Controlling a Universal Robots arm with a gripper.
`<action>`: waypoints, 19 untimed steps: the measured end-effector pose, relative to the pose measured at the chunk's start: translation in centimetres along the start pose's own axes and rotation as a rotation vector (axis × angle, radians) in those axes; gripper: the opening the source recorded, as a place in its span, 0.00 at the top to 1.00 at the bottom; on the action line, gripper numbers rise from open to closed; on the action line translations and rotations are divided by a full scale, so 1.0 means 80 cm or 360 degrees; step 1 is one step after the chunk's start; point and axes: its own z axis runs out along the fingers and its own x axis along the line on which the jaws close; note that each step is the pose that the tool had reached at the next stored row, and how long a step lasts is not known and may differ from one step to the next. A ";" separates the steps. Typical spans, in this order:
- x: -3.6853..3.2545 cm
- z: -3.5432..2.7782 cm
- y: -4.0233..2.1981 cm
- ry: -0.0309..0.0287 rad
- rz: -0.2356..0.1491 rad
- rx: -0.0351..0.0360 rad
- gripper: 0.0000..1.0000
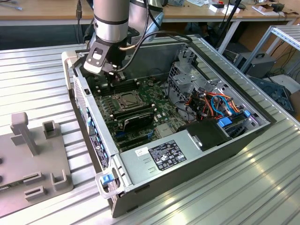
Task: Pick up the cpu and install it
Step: 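Install the first cpu locking lever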
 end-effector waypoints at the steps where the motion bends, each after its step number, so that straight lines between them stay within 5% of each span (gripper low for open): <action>1: 0.0000 0.0000 0.0000 0.00011 -0.0036 -0.0001 0.89; 6: 0.0000 0.0000 0.0000 -0.00010 -0.0057 0.0000 0.89; 19: 0.0000 0.0012 -0.0001 0.00203 -0.0497 -0.0009 0.89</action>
